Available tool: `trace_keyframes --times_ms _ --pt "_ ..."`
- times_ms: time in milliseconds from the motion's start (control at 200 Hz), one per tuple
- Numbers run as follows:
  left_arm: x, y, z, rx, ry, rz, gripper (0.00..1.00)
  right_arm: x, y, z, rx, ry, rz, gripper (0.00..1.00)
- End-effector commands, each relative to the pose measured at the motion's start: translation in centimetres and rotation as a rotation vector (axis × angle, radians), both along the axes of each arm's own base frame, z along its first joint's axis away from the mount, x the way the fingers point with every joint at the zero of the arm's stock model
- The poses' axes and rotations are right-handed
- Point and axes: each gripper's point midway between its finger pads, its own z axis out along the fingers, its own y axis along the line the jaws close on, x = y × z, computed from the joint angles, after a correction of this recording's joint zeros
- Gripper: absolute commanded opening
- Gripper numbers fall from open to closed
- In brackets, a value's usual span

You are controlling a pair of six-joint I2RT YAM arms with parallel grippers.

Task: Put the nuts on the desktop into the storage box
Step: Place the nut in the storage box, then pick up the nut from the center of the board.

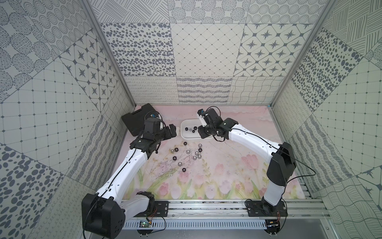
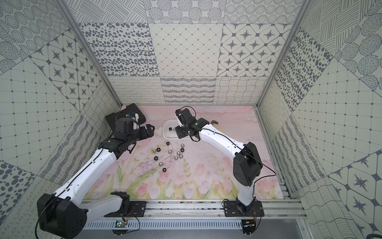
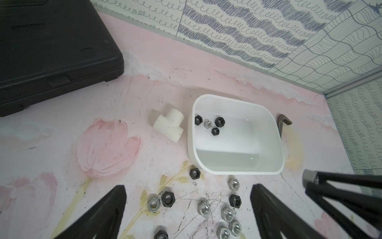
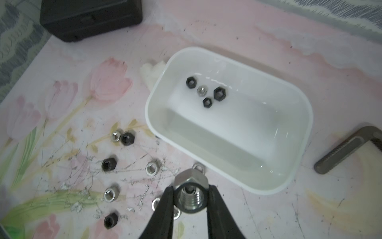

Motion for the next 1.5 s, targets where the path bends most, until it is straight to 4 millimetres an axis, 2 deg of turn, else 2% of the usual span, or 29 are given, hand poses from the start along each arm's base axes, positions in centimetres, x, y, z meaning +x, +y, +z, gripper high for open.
trace_keyframes --times_ms 0,190,475,725,871,1046,1146,1316,1396,1496 --pt "0.1 -0.3 0.2 -0.005 -0.007 -0.010 0.99 2.1 1.0 -3.9 -0.031 0.054 0.030 0.18" --pt "0.4 -0.5 0.1 -0.018 -0.005 -0.017 0.99 5.8 1.2 -8.7 -0.104 0.072 0.000 0.18" --pt "0.4 -0.6 0.1 -0.012 0.005 -0.022 0.99 9.2 0.6 -13.6 -0.128 0.116 -0.063 0.19" --pt "0.4 -0.5 0.0 -0.007 0.007 -0.018 0.99 10.5 0.8 -15.2 -0.145 0.125 -0.073 0.20" --pt "0.4 -0.6 -0.2 -0.009 0.013 -0.022 0.99 10.6 1.5 -15.7 -0.137 0.136 -0.057 0.25" --pt "0.4 -0.6 -0.3 -0.009 0.012 -0.025 0.99 11.1 2.4 -14.8 -0.111 0.118 -0.039 0.39" --pt "0.3 -0.6 -0.1 -0.007 0.008 -0.025 0.99 11.3 2.7 -13.4 -0.100 0.091 -0.036 0.46" --pt "0.2 -0.5 0.0 -0.007 0.005 -0.025 0.99 10.2 3.5 -8.0 -0.060 0.000 -0.015 0.49" --pt "0.2 -0.6 0.0 -0.009 0.006 -0.027 0.99 8.7 3.8 -5.0 -0.037 -0.051 0.007 0.49" --pt "0.2 -0.6 0.0 -0.008 0.007 -0.029 0.99 5.6 3.4 -2.7 -0.022 -0.072 0.040 0.50"
